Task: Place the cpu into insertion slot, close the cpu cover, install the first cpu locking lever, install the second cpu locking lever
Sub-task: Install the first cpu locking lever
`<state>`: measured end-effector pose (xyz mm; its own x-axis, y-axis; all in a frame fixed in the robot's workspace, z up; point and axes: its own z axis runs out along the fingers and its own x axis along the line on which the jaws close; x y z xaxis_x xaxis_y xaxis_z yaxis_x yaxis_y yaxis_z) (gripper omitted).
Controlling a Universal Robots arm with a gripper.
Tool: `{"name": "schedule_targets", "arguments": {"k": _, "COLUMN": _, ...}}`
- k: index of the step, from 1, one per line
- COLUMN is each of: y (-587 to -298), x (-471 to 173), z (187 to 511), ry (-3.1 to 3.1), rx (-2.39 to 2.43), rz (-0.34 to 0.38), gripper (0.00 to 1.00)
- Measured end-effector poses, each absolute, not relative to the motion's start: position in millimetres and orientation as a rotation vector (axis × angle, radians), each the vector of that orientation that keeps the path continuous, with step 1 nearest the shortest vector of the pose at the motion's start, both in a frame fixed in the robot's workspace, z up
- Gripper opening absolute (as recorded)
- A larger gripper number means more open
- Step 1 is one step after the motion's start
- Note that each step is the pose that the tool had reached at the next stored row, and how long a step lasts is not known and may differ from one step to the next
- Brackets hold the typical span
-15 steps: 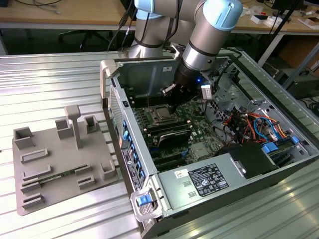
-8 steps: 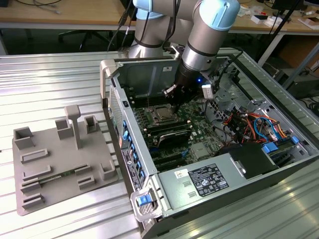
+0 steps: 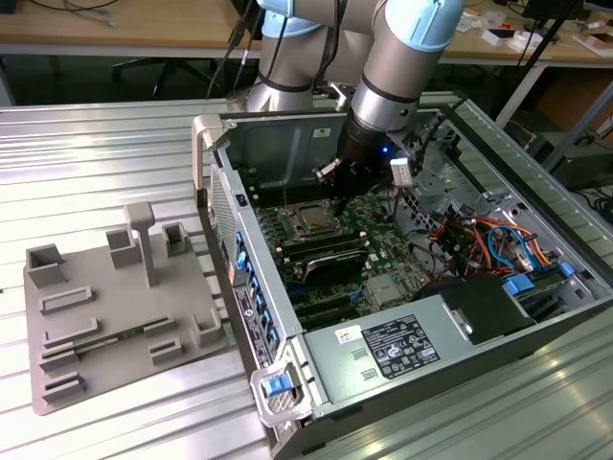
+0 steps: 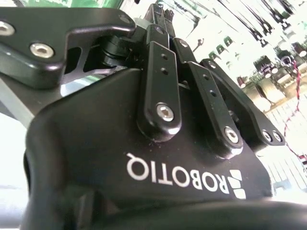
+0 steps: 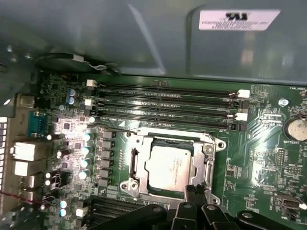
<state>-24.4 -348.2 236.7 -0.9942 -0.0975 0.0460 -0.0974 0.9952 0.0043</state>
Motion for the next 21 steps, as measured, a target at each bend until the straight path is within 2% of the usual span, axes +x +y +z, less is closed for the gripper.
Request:
{"name": "schedule_targets", "arguments": {"k": 5, "y": -348, "x": -29, "z": 245, "ry": -3.096, "rx": 0.151, "rz": -0.003, "gripper": 0.11}}
{"name": "schedule_targets", "arguments": {"k": 21, "y": -348, "x": -104, "z": 245, "ry": -3.132, "rx": 0.153, "rz": -0.001, "gripper": 0.11}}
